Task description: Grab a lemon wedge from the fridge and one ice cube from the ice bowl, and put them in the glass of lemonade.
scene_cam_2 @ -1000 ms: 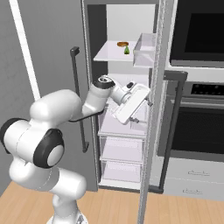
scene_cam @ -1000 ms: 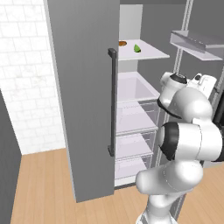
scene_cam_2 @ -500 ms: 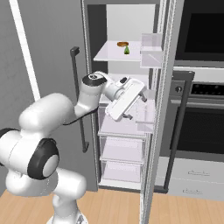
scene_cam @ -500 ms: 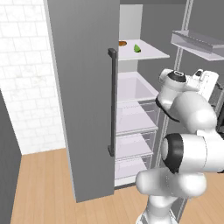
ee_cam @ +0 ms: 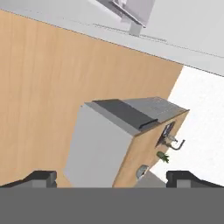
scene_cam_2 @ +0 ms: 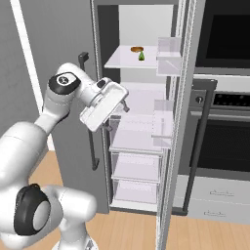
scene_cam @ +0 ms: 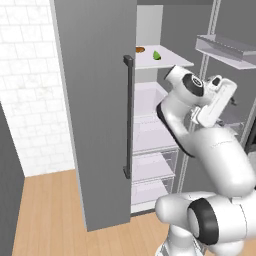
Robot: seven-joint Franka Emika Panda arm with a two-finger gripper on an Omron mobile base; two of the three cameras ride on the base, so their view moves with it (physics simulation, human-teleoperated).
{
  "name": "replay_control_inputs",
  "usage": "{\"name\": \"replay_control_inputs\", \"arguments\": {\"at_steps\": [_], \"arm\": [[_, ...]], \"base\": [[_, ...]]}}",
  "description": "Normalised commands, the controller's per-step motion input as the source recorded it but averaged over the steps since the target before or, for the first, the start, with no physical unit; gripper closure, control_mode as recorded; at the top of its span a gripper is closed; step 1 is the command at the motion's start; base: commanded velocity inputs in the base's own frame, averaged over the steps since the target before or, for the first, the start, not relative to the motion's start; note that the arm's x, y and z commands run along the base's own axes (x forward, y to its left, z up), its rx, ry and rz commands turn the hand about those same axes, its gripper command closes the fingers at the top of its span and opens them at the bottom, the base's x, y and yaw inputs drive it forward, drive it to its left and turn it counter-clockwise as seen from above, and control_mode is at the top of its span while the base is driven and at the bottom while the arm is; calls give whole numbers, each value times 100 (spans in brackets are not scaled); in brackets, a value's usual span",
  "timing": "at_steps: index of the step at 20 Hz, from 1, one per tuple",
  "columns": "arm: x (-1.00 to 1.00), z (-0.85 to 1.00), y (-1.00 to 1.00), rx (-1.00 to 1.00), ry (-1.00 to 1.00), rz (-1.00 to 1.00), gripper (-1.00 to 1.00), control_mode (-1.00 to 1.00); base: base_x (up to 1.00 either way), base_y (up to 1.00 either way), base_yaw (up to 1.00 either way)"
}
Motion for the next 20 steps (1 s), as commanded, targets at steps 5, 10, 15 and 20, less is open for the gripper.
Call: {"name": "replay_control_inputs", "arguments": {"at_steps": [5, 10, 15, 20], "arm": [[2, -21, 71, 61, -65, 5, -100, -100], [21, -30, 37, 64, -49, 0, -100, -100], [-37, 54, 32, 15, 6, 0, -100, -100], [-93, 8, 35, 11, -26, 3, -100, -100]], "base": [[0, 0, 0], [0, 0, 0], [0, 0, 0], [0, 0, 0]]}}
